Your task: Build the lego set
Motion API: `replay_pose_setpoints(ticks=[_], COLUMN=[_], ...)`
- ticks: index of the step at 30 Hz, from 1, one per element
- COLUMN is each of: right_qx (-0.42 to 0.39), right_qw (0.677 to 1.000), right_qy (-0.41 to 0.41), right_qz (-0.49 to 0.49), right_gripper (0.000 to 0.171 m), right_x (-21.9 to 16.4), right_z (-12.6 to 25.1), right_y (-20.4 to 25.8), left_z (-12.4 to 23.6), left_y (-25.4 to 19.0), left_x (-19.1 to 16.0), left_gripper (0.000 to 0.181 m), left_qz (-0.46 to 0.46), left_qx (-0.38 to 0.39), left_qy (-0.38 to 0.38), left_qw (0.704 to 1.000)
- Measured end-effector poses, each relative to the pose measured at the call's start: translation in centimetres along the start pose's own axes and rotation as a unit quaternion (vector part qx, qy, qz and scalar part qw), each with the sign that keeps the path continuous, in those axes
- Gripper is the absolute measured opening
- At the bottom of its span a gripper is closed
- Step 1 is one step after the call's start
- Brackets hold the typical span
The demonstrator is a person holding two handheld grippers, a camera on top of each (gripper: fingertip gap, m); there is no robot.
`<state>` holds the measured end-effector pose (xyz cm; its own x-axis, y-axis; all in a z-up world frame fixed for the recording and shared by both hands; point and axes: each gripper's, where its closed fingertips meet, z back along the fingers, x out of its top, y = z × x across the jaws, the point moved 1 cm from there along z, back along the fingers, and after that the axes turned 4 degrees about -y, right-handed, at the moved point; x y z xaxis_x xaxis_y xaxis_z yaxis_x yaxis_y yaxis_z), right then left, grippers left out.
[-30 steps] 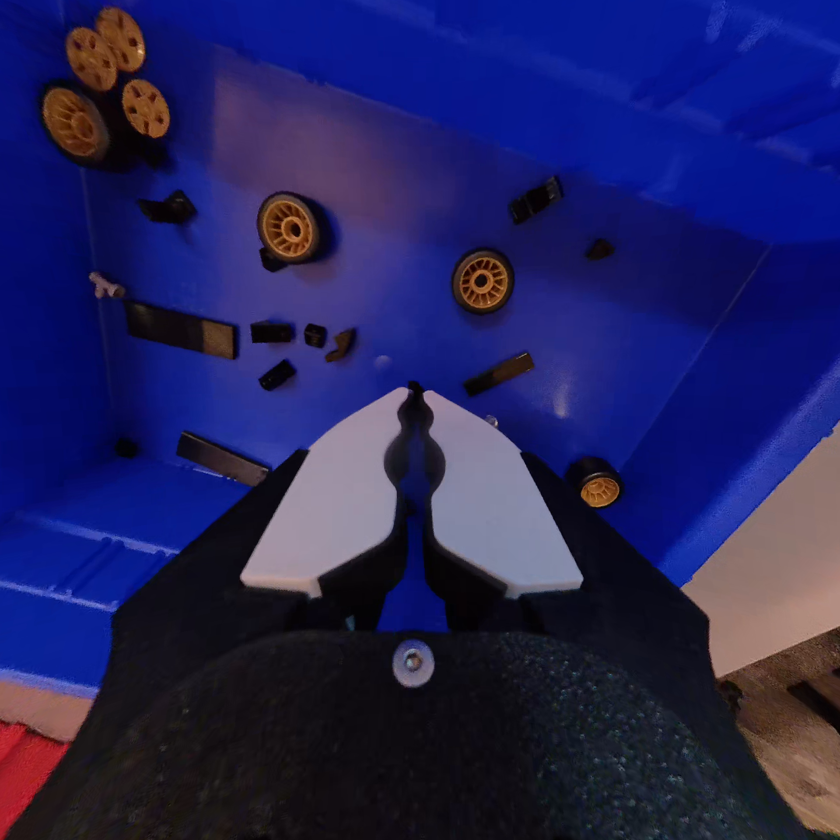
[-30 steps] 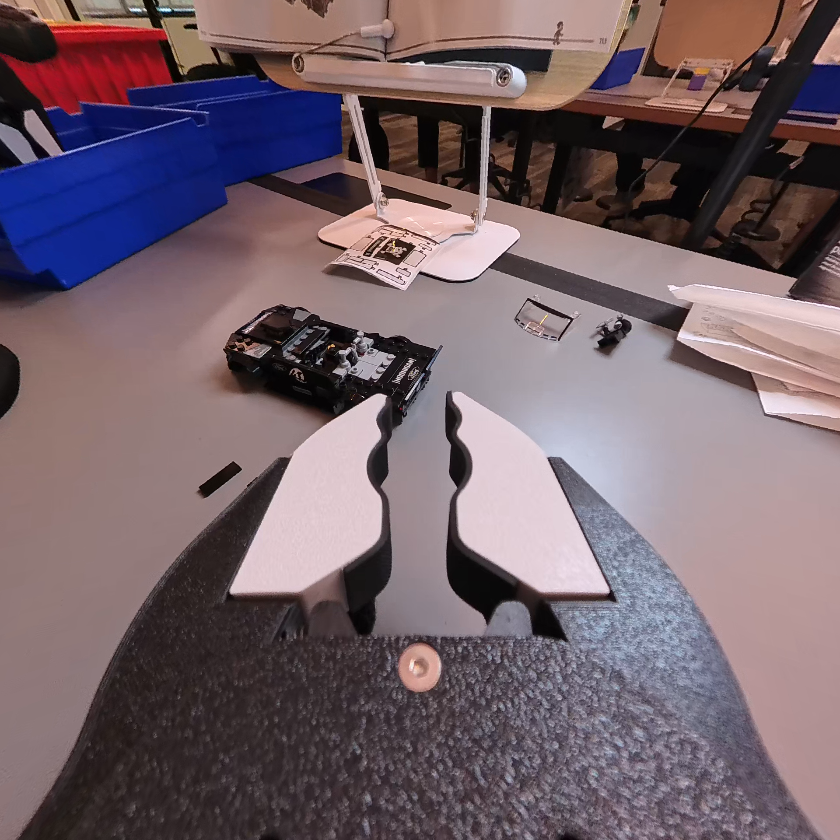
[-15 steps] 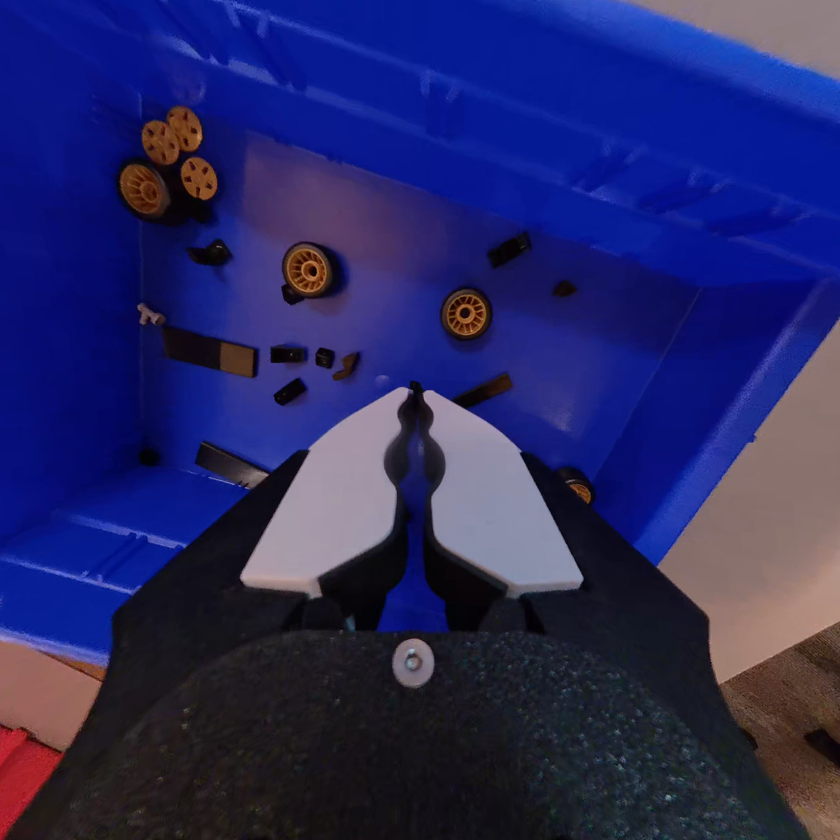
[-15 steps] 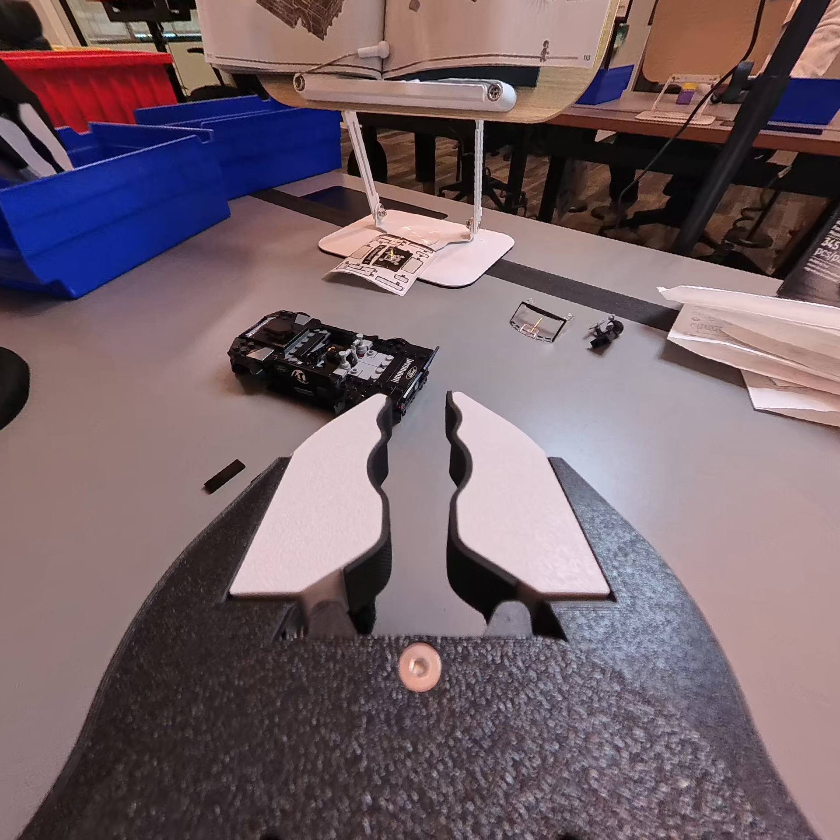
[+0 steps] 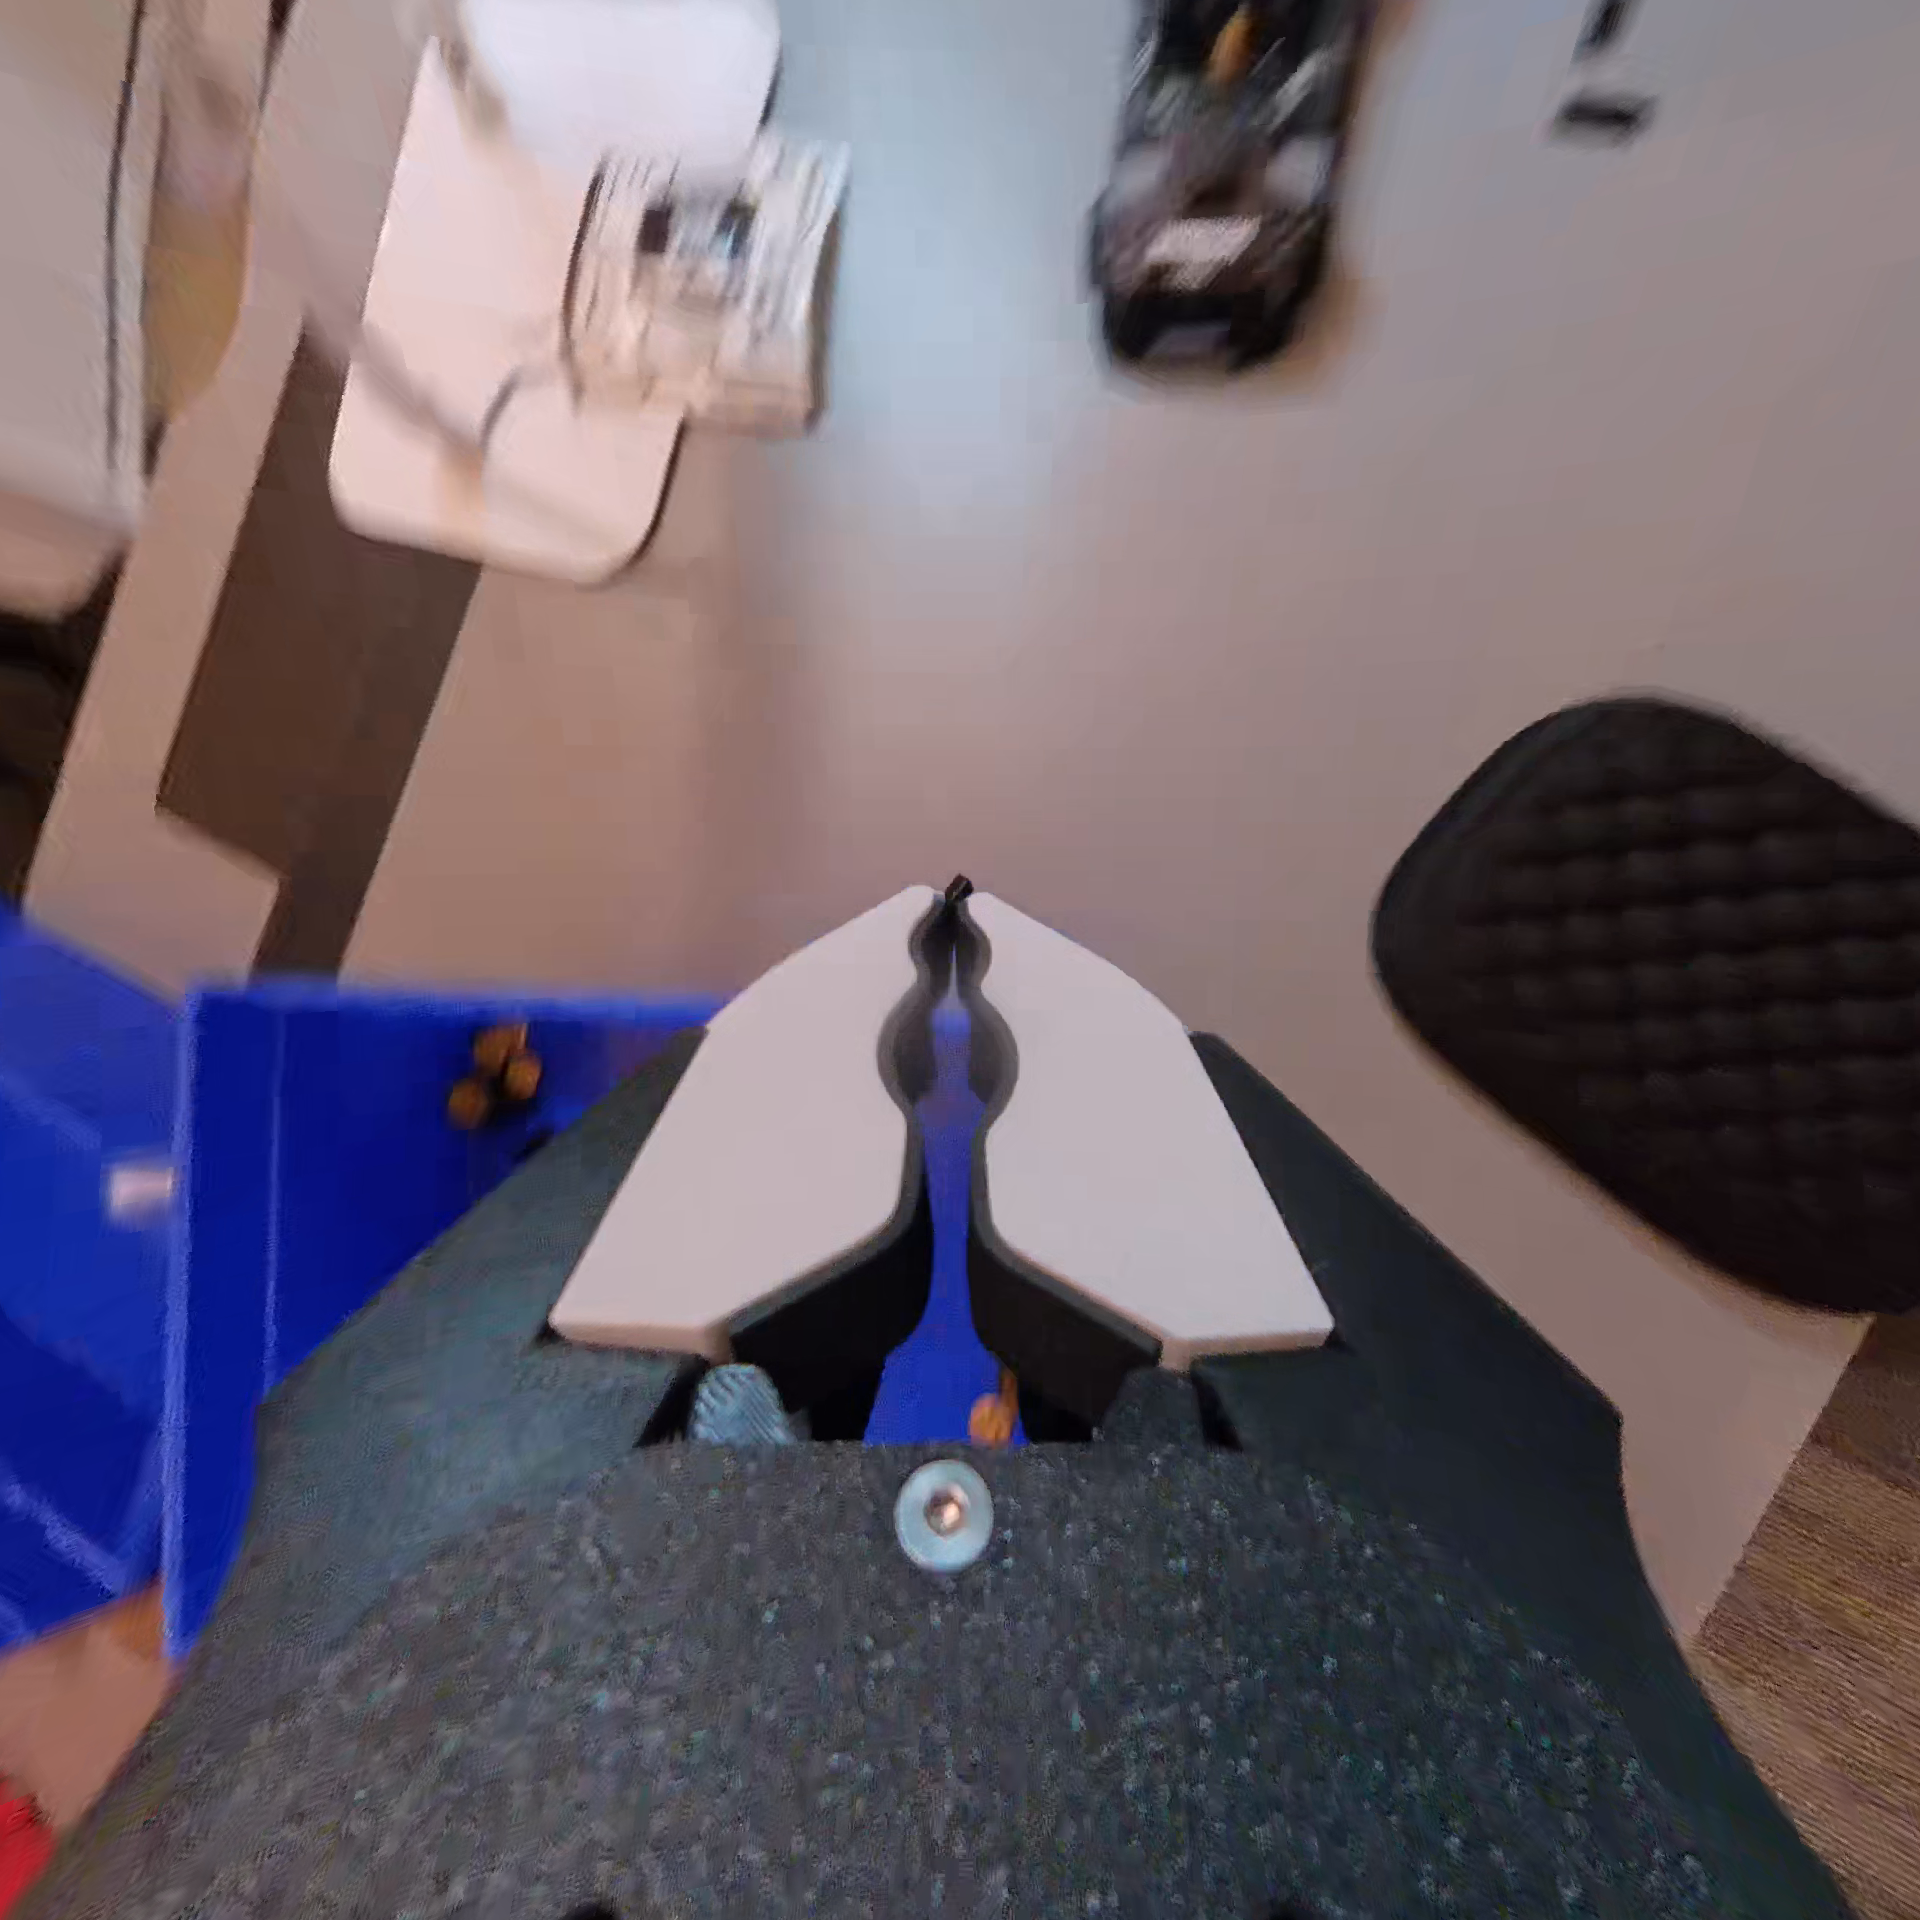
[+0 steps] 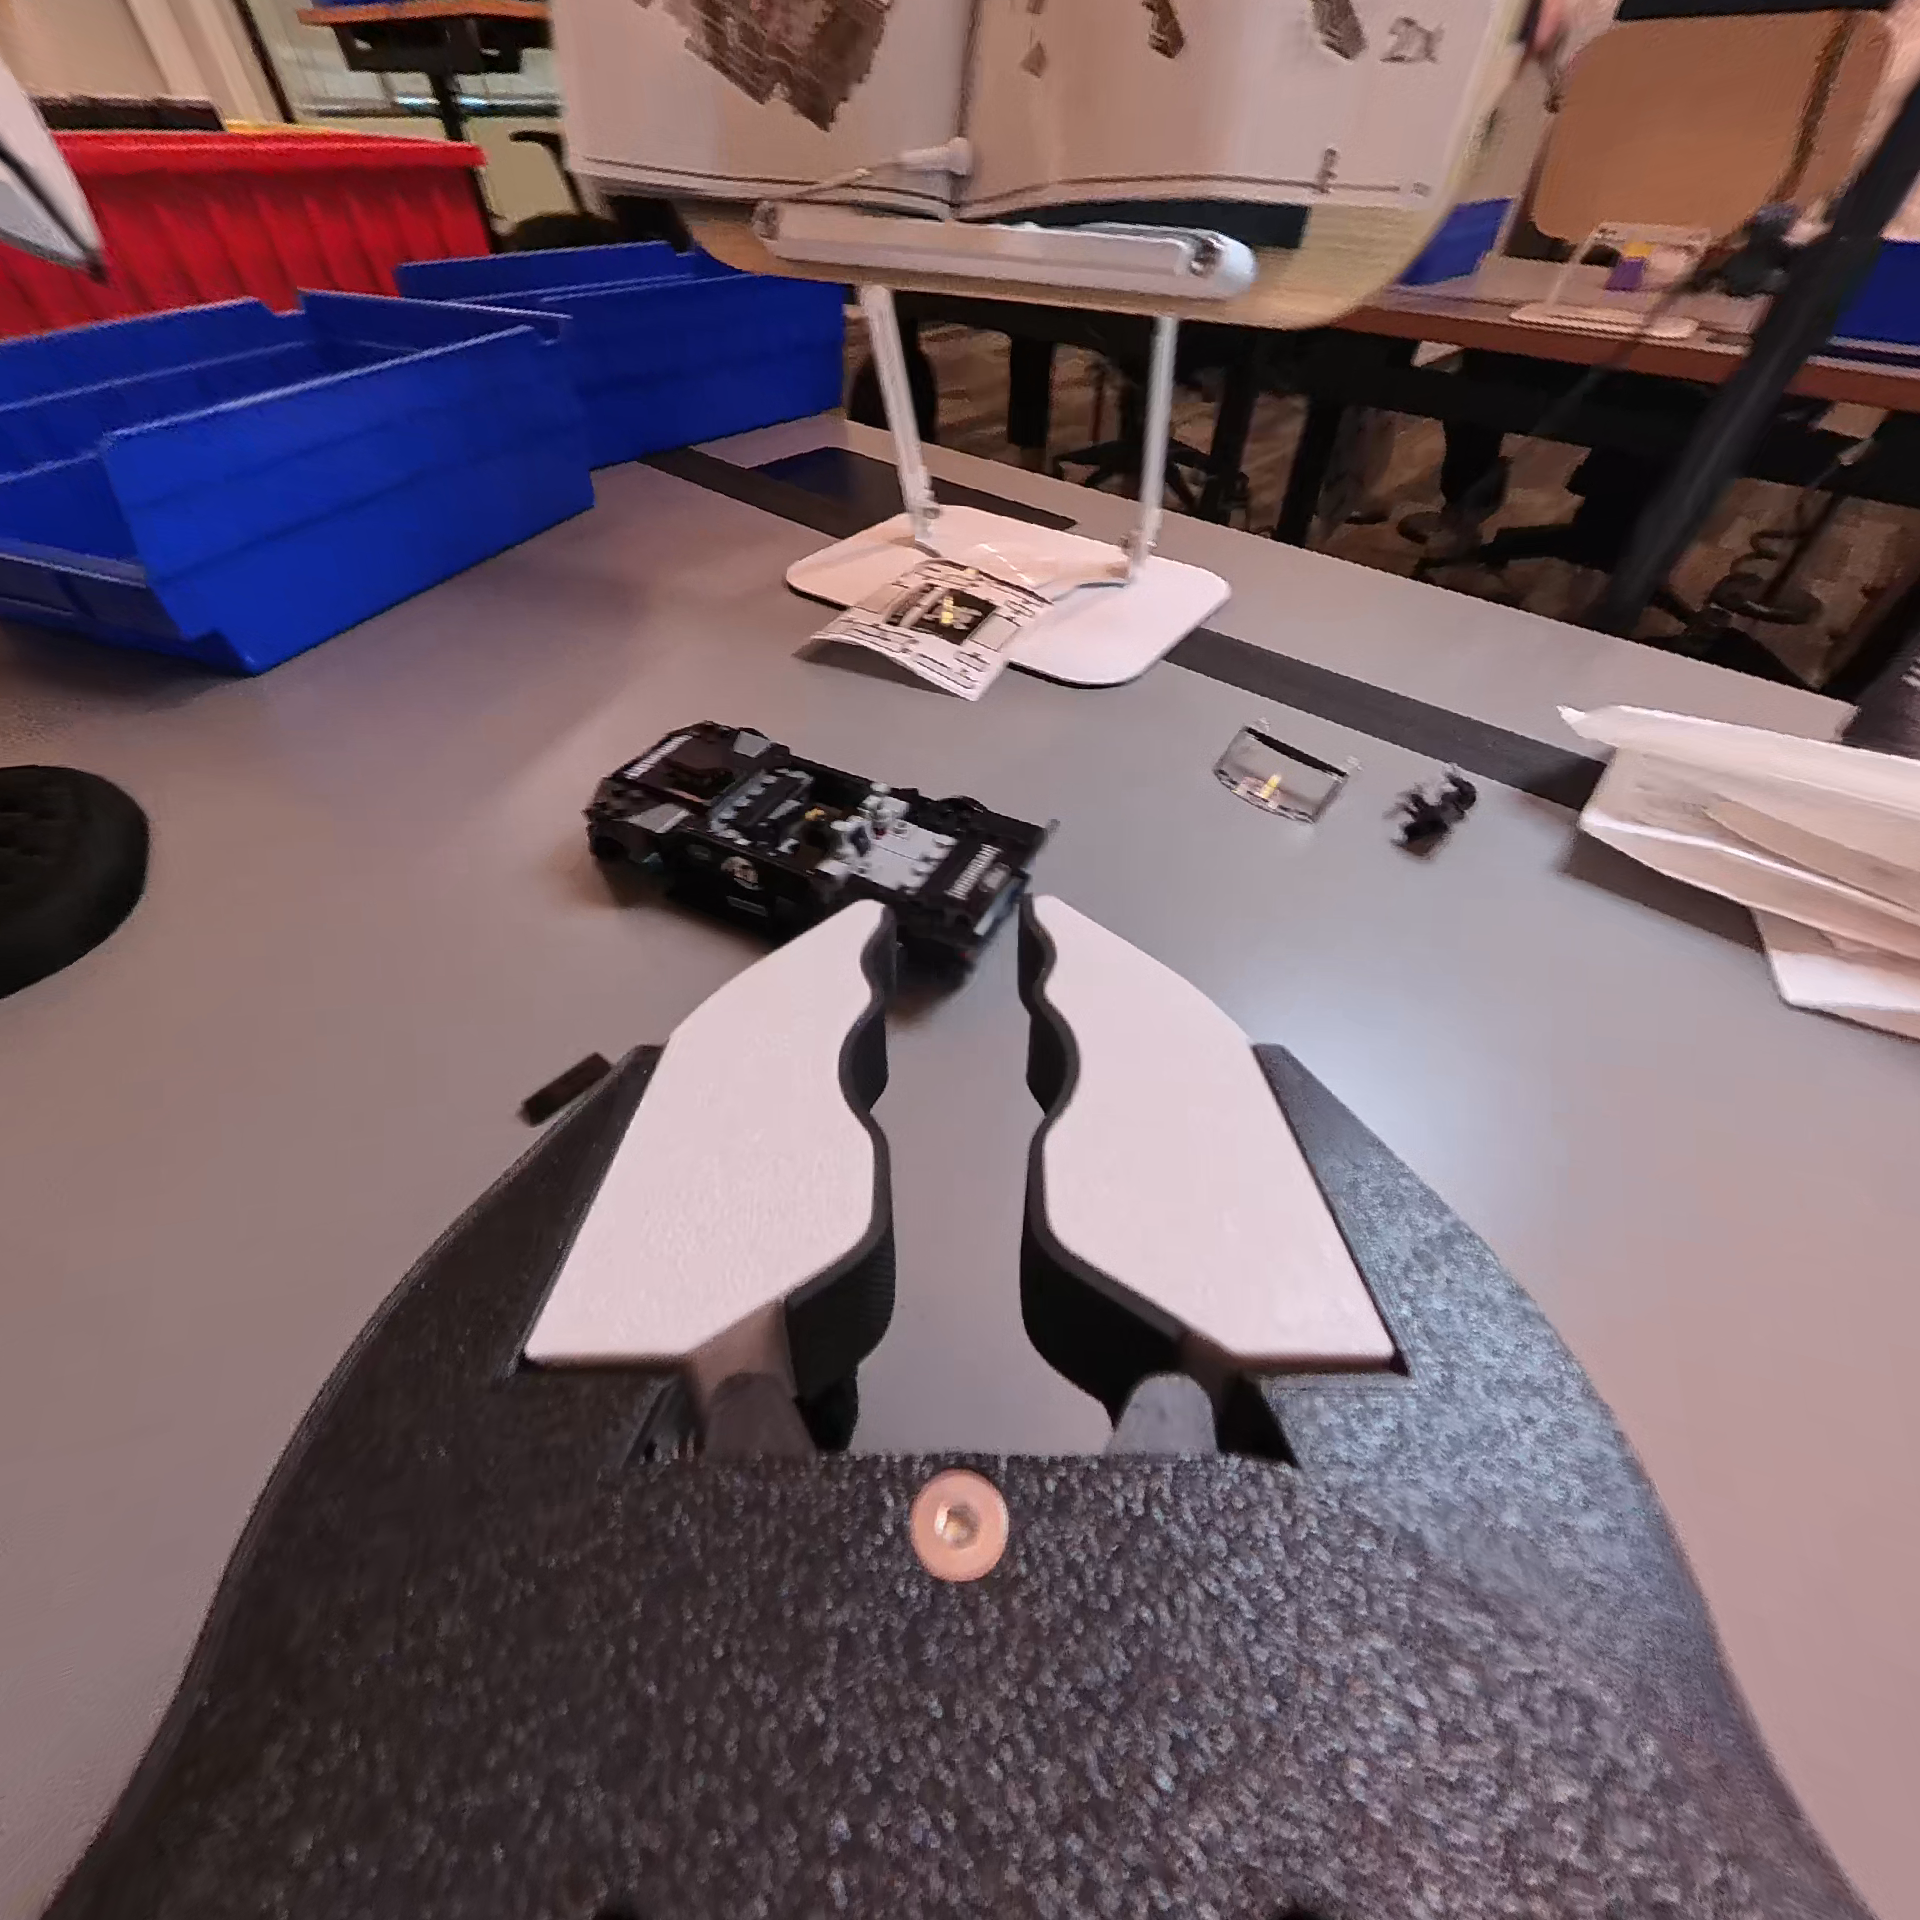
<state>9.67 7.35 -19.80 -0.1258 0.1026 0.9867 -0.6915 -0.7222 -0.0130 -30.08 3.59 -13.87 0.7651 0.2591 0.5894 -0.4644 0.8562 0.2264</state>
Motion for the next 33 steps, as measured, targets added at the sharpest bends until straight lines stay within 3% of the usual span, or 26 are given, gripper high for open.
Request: replay_pose_setpoints(ticks=[4, 7, 13, 18, 24, 29, 33], right_qx=[0.102, 0.165, 0.231, 0.263, 0.281, 0.271, 0.236], right_qw=[0.995, 0.983, 0.96, 0.952, 0.944, 0.943, 0.957], right_qy=[0.0, 0.005, 0.005, 0.031, 0.089, 0.105, 0.071], right_qz=[0.018, 0.085, 0.156, 0.155, 0.147, 0.161, 0.151], right_gripper=[0.022, 0.022, 0.022, 0.023, 0.023, 0.023, 0.023], right_x=[1.2, 1.8, 2.1, 0.3, -2.5, -3.3, -1.7], right_z=[-0.8, -1.0, -0.8, -0.9, -1.1, -1.4, -1.2], right_y=[4.6, 8.2, 12.1, 12.9, 12.8, 12.6, 11.1], left_z=[-3.7, -7.5, -13.5, -16.1, -16.7, -16.1, -13.6], left_y=[-5.8, -9.9, -16.2, -18.5, -18.4, -17.4, -14.4], left_x=[6.8, 11.2, 16.3, 17.6, 17.5, 16.8, 15.6], left_gripper=[0.001, 0.001, 0.0, 0.0, 0.0, 0.0, 0.0], left_qz=[-0.071, -0.11, -0.141, -0.129, -0.102, -0.089, -0.069], left_qx=[-0.05, -0.091, -0.179, -0.228, -0.23, -0.209, -0.141], left_qy=[-0.082, -0.144, -0.208, -0.212, -0.215, -0.218, -0.223], left_qw=[0.993, 0.979, 0.951, 0.942, 0.944, 0.949, 0.962])
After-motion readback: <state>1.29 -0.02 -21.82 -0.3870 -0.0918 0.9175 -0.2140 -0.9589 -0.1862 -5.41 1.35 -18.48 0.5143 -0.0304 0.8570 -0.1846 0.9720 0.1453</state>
